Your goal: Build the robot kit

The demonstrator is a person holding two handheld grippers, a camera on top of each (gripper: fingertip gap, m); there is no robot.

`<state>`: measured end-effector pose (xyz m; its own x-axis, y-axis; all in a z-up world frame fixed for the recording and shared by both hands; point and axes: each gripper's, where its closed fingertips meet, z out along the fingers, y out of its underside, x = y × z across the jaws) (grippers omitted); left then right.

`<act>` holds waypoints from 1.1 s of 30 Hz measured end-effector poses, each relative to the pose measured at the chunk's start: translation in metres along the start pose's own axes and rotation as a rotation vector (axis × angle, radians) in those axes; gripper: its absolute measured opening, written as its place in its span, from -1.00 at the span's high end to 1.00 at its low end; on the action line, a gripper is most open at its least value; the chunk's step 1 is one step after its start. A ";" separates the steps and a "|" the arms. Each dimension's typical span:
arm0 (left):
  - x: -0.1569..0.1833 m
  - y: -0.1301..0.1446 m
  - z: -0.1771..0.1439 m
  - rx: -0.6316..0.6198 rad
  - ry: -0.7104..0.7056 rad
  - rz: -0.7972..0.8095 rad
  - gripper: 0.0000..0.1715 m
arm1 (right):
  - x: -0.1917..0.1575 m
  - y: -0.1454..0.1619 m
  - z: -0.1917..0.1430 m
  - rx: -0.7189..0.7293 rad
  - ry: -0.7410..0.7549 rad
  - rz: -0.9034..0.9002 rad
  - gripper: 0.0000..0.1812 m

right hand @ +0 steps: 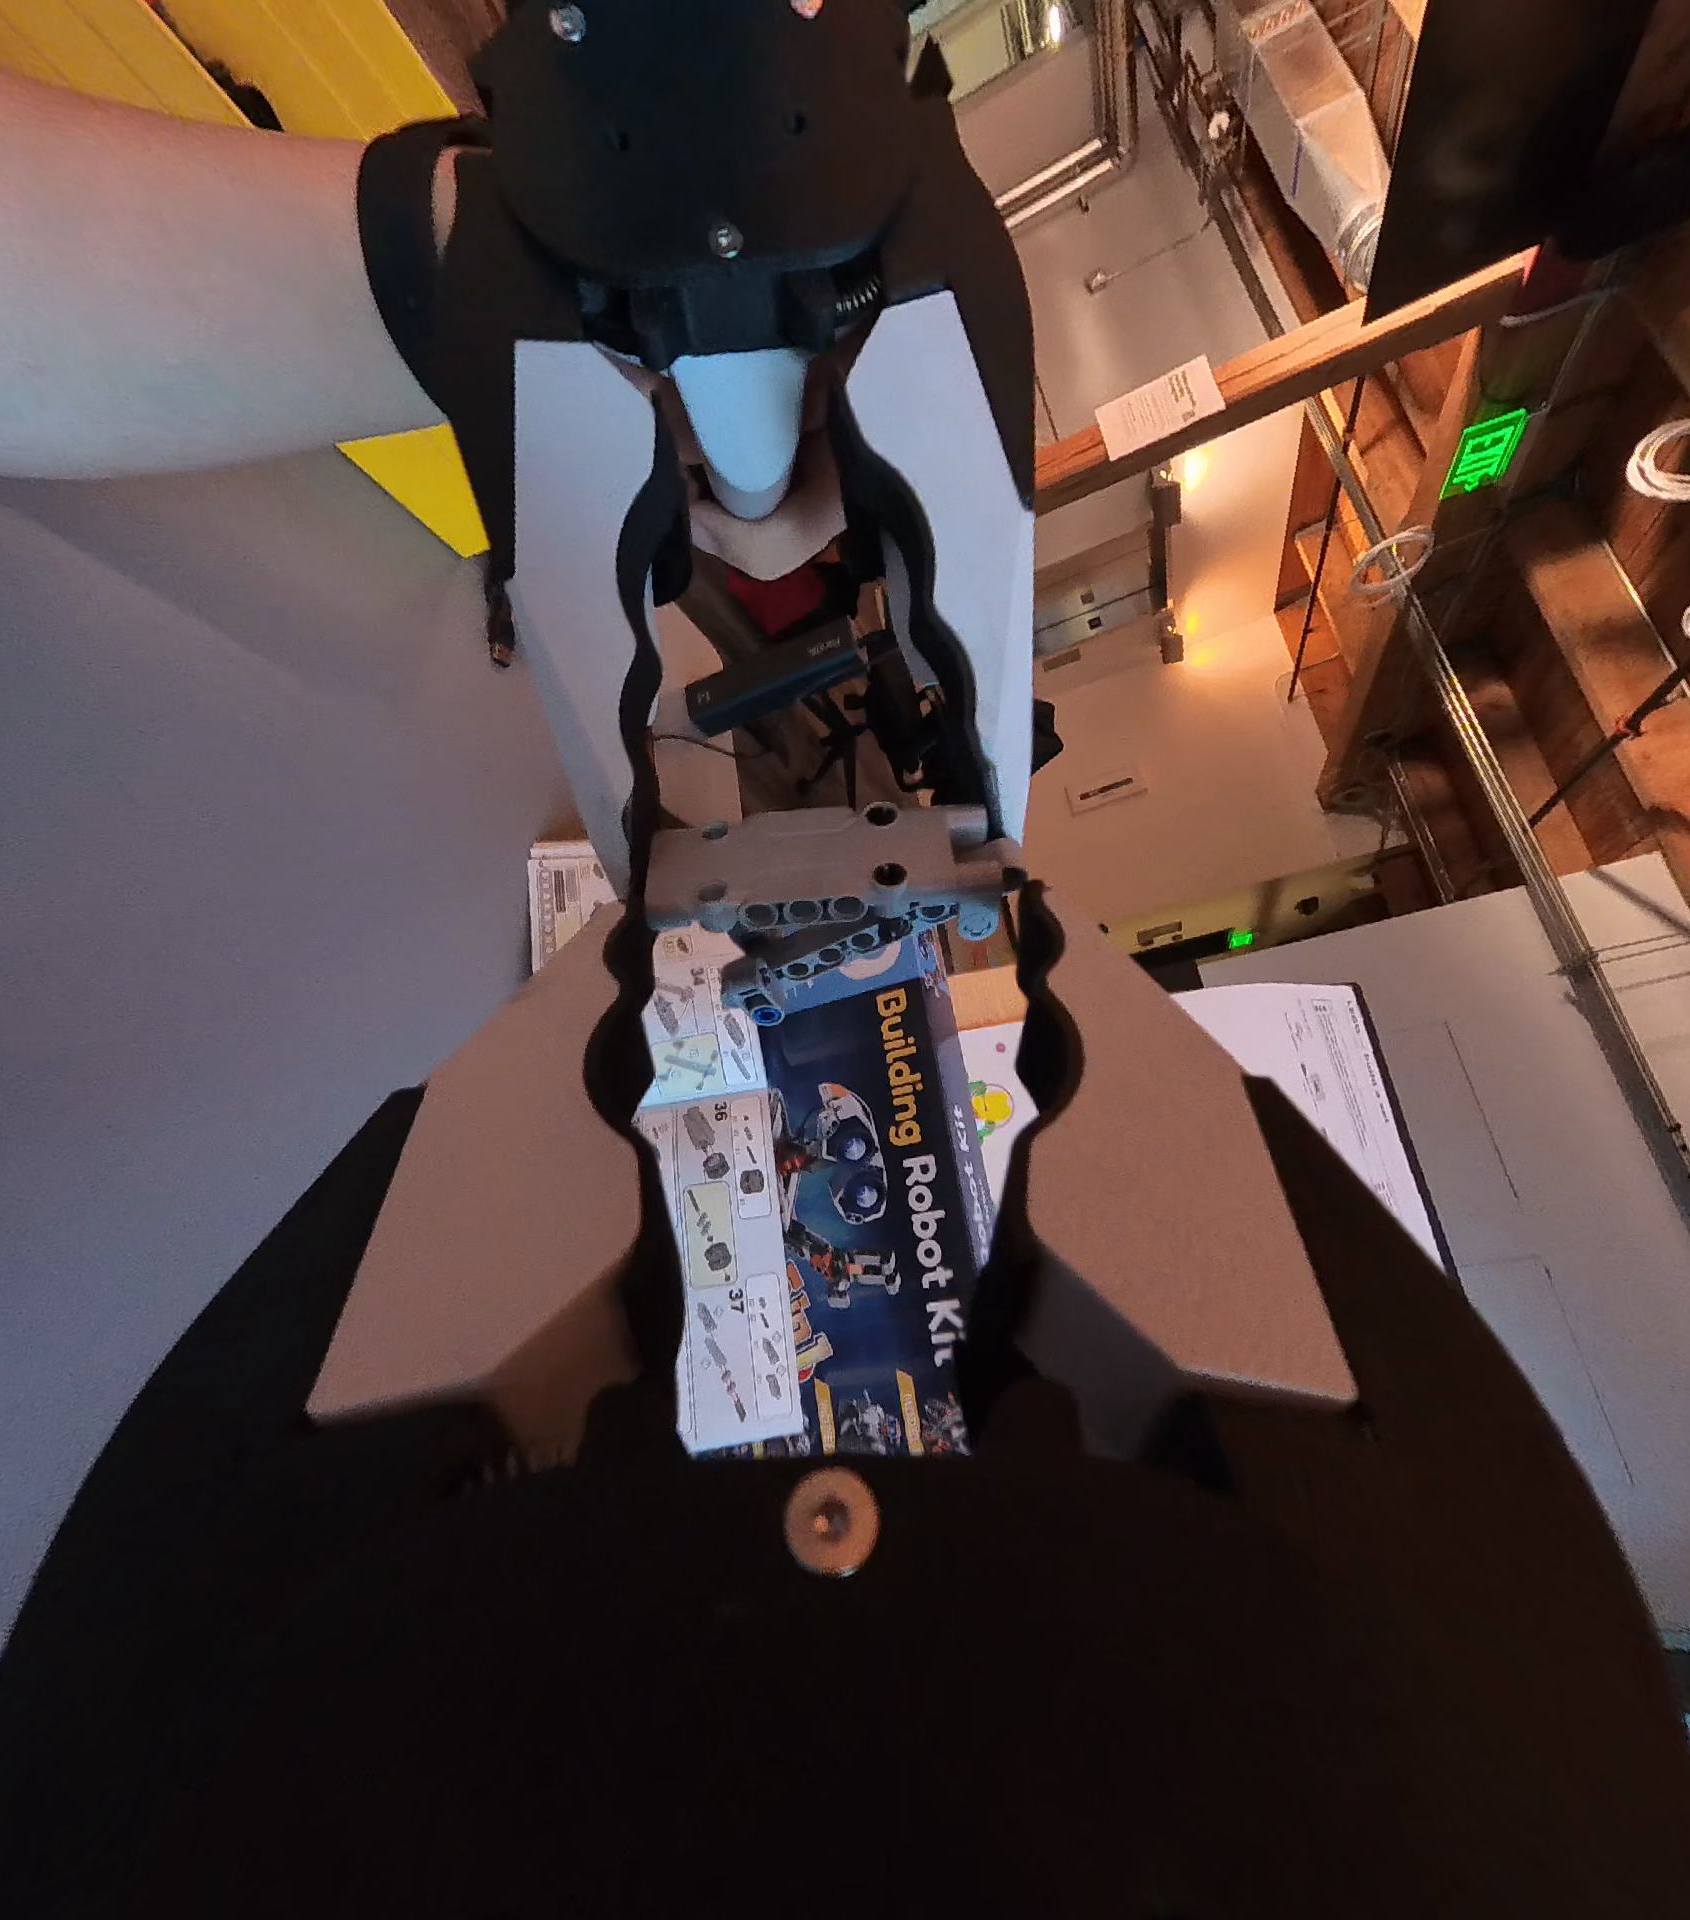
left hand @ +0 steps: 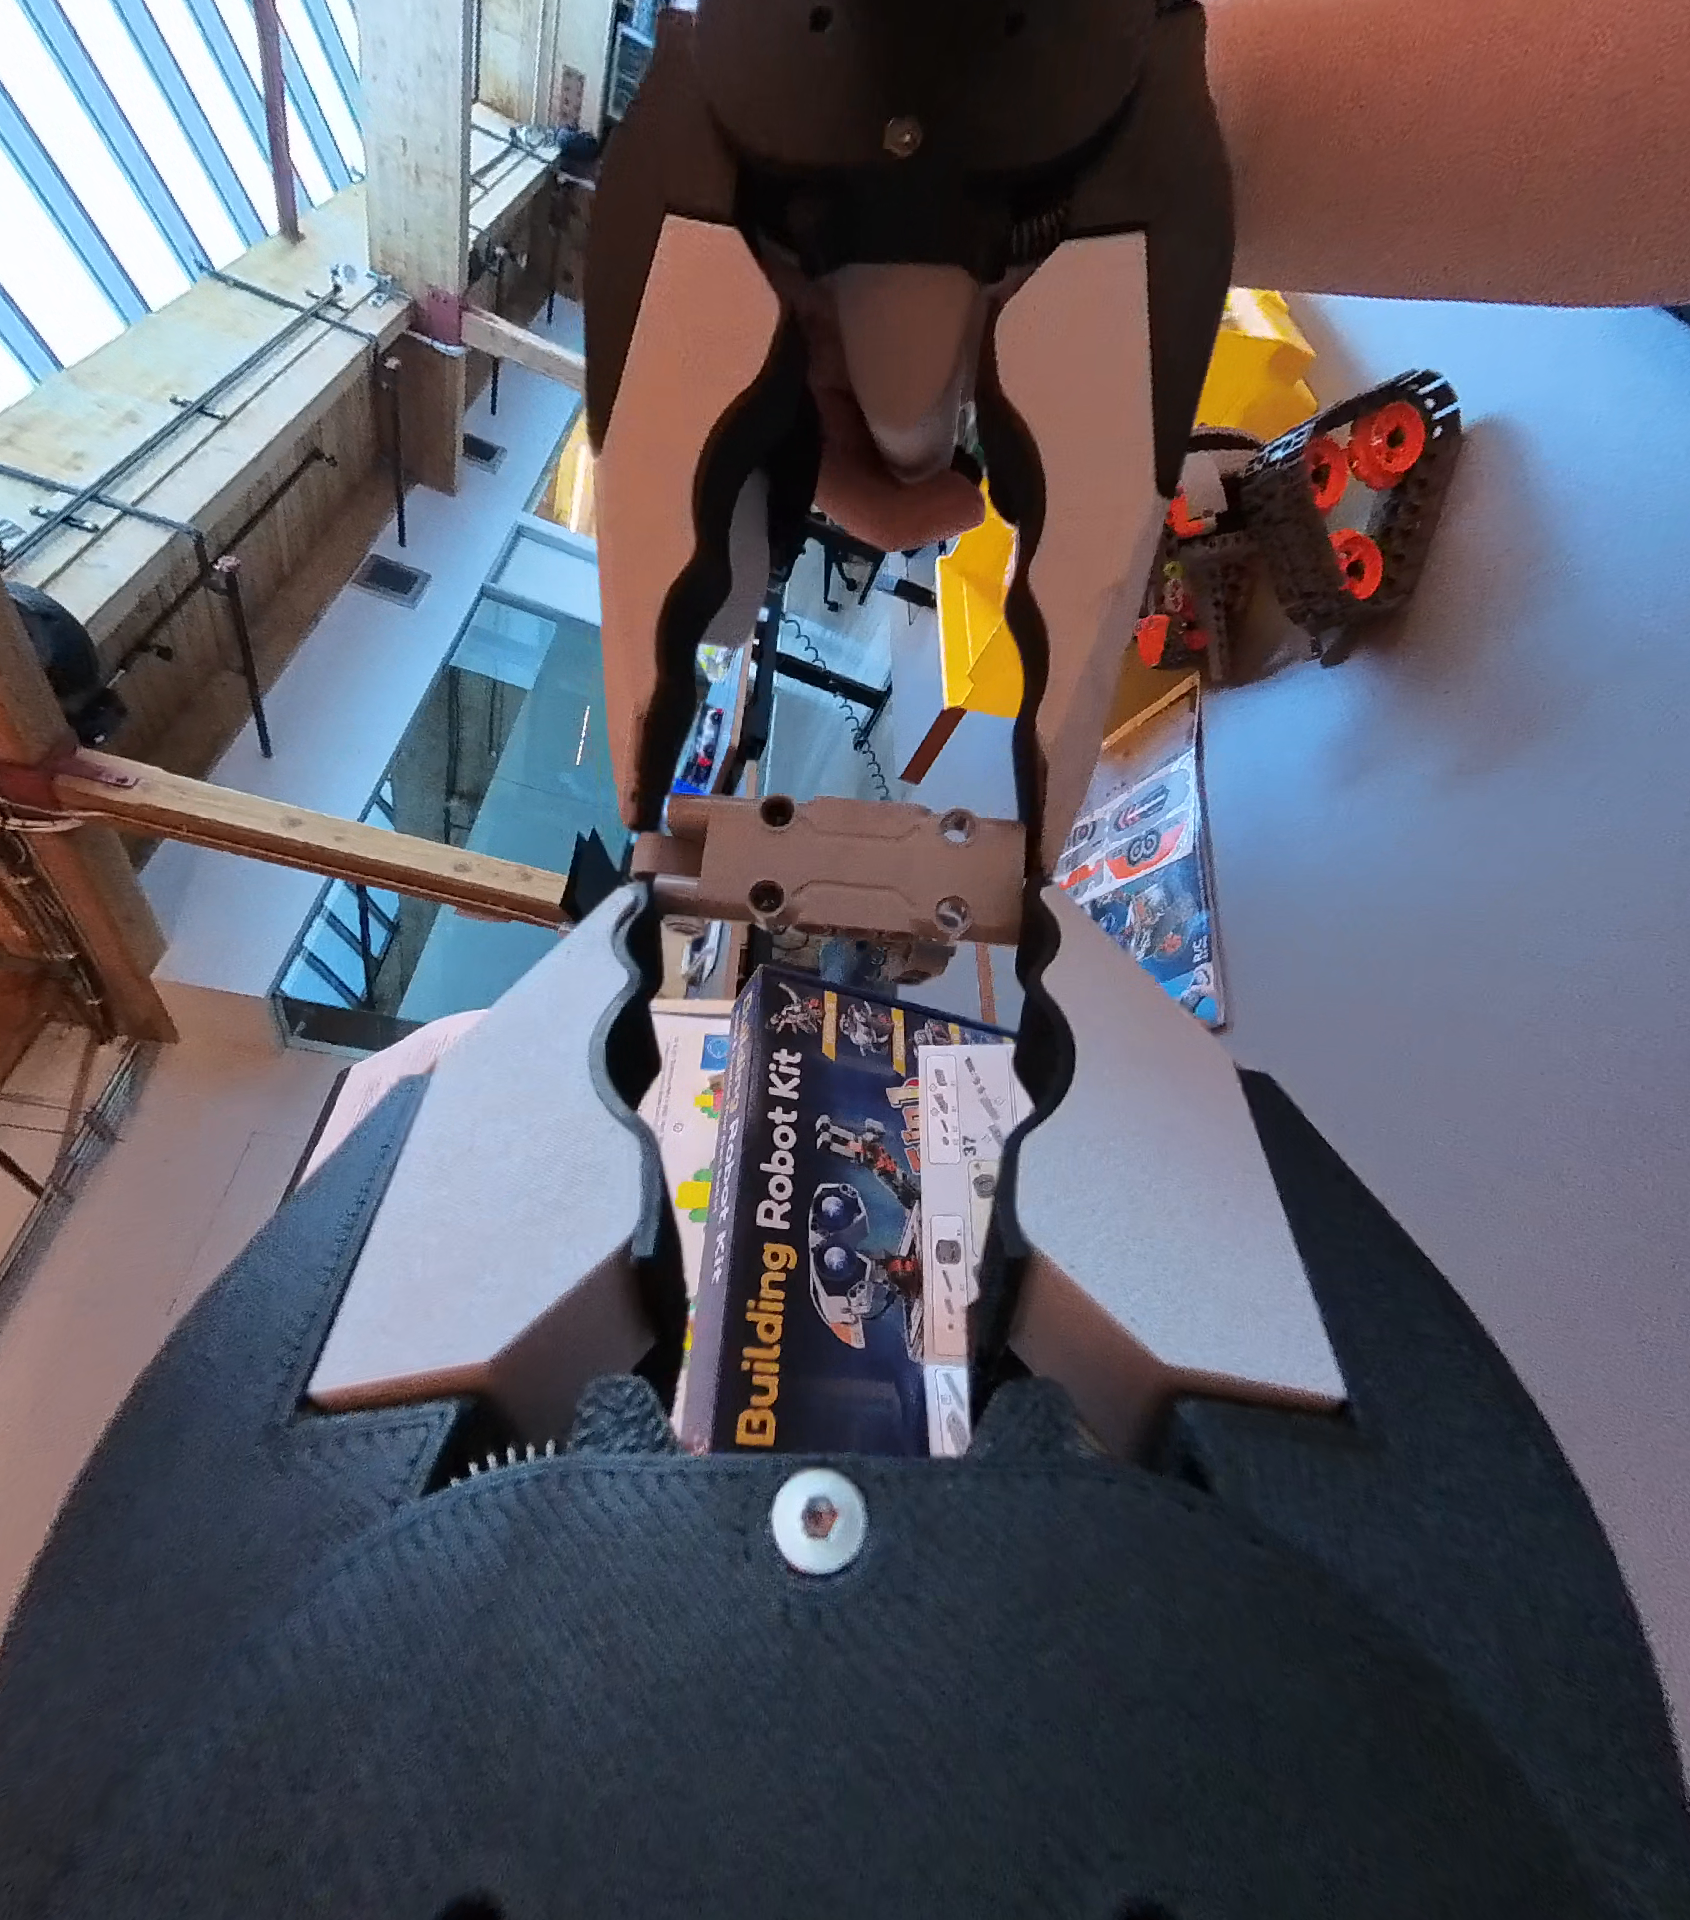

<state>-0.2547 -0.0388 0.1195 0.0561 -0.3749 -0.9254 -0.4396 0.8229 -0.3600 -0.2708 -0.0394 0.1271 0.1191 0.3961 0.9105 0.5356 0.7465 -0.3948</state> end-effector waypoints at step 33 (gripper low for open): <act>0.007 0.004 0.003 0.016 0.089 -0.119 0.22 | -0.006 -0.007 -0.001 0.057 -0.049 0.052 0.27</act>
